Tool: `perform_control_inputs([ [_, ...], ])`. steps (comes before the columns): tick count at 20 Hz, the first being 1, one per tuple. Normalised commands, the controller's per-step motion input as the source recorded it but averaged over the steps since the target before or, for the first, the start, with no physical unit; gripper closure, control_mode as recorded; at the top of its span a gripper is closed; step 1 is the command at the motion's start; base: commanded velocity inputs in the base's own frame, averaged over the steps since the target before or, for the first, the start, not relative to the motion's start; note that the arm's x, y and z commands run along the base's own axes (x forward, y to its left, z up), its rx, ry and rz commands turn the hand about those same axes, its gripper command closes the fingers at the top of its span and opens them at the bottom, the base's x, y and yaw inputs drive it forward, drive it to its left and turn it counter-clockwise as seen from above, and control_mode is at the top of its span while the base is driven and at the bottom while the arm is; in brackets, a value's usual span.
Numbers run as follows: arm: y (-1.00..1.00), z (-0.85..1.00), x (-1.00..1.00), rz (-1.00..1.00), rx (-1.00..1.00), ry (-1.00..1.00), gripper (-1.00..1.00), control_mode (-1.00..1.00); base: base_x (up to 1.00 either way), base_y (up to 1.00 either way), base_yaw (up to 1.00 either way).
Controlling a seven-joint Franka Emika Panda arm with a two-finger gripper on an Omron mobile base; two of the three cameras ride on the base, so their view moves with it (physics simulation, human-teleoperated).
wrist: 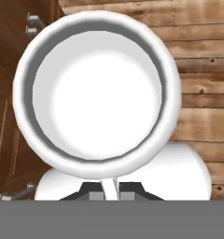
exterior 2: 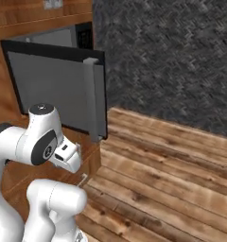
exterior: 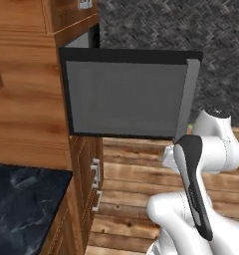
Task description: Pick the mug from the counter and place it inside the microwave. Then close the microwave.
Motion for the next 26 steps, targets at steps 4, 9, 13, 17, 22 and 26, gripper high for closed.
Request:
perform_control_inputs([
  [4,0.00,0.00,0.00,0.00,0.00,0.00,1.00,1.00,-0.09,-0.37,-0.64],
  [9,0.00,0.00,0.00,0.00,0.00,0.00,1.00,1.00,-0.18,-0.62,-0.53],
  [13,0.00,0.00,0.00,0.00,0.00,0.00,1.00,1.00,0.02,-0.97,-0.24],
  [17,0.00,0.00,0.00,0.00,0.00,0.00,1.00,1.00,0.50,-1.00,0.00],
  [22,0.00,0.00,0.00,0.00,0.00,0.00,1.00,1.00,0.72,-0.83,0.03],
  [26,0.00,0.00,0.00,0.00,0.00,0.00,1.00,1.00,0.97,-0.52,0.07],
])
